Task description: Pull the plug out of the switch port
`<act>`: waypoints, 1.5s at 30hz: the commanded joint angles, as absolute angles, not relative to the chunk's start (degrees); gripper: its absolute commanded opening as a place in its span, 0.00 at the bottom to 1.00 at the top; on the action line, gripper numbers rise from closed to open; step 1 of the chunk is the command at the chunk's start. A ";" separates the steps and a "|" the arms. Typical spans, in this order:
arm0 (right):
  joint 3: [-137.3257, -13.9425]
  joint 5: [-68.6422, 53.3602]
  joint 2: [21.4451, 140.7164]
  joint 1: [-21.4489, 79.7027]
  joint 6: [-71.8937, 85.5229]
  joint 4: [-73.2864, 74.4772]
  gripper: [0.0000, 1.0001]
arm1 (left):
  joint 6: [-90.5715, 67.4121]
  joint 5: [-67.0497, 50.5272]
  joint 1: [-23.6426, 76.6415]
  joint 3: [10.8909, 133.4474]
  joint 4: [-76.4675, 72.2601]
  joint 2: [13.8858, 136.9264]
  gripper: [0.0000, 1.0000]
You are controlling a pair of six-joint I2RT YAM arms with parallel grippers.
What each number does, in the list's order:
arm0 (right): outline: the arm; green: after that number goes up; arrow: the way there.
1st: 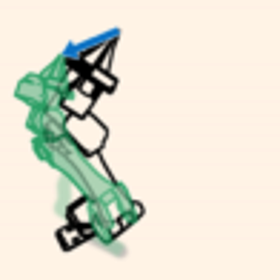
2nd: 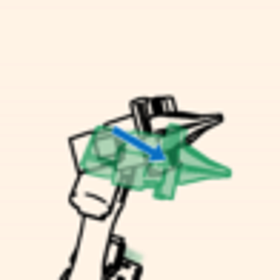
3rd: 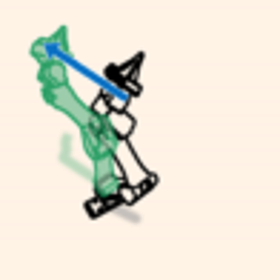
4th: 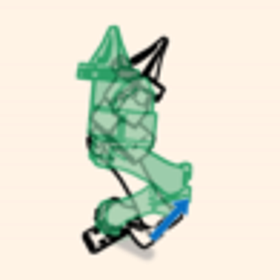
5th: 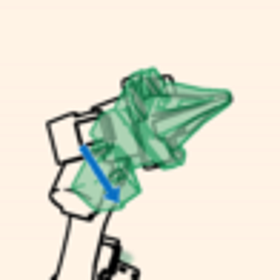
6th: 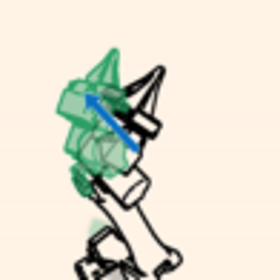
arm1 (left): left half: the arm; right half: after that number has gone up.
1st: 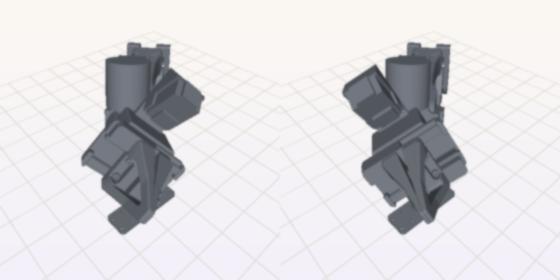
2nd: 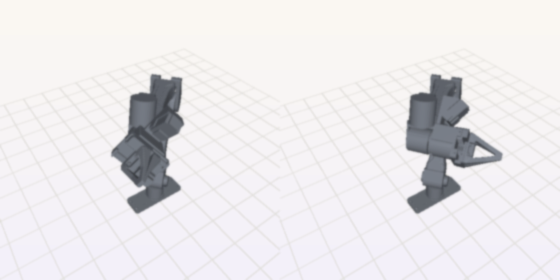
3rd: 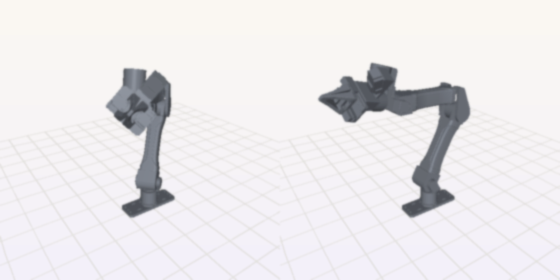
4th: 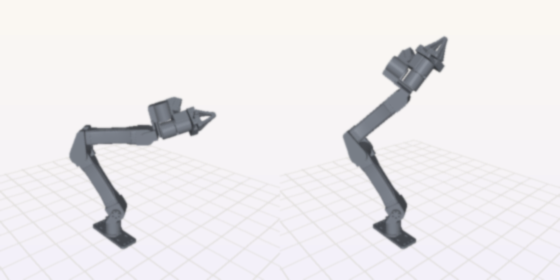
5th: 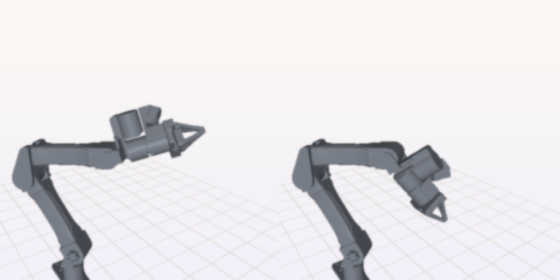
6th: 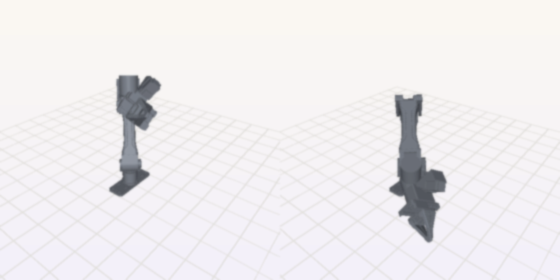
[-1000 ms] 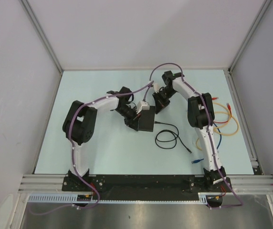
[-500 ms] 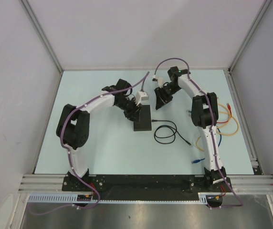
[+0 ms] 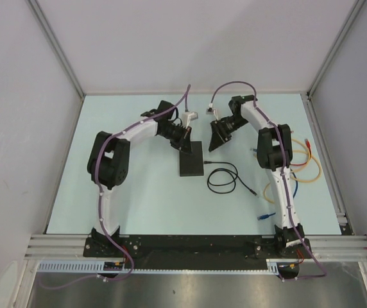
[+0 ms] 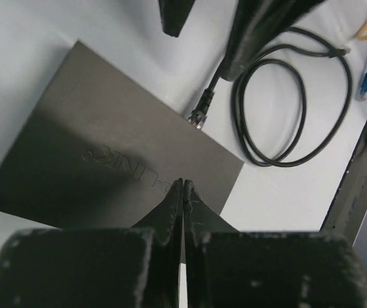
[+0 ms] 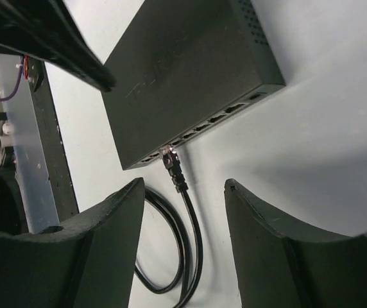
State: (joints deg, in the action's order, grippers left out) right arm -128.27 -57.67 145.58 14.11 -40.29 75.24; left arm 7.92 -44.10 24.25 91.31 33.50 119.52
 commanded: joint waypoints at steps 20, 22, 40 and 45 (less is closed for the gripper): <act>-125.33 -59.15 151.43 19.25 -45.00 80.51 0.47 | 7.21 -36.92 24.87 92.02 34.10 124.63 0.00; -125.07 -59.15 151.70 19.25 -45.44 80.68 0.45 | 7.38 -36.65 24.96 92.02 34.19 124.72 0.00; -125.16 -58.27 153.10 19.07 -45.36 81.04 0.24 | 8.70 -35.33 25.93 91.93 34.36 124.19 0.00; -124.28 -55.47 153.02 19.86 -40.96 77.96 0.16 | 8.96 -34.89 26.28 91.85 34.37 124.01 0.00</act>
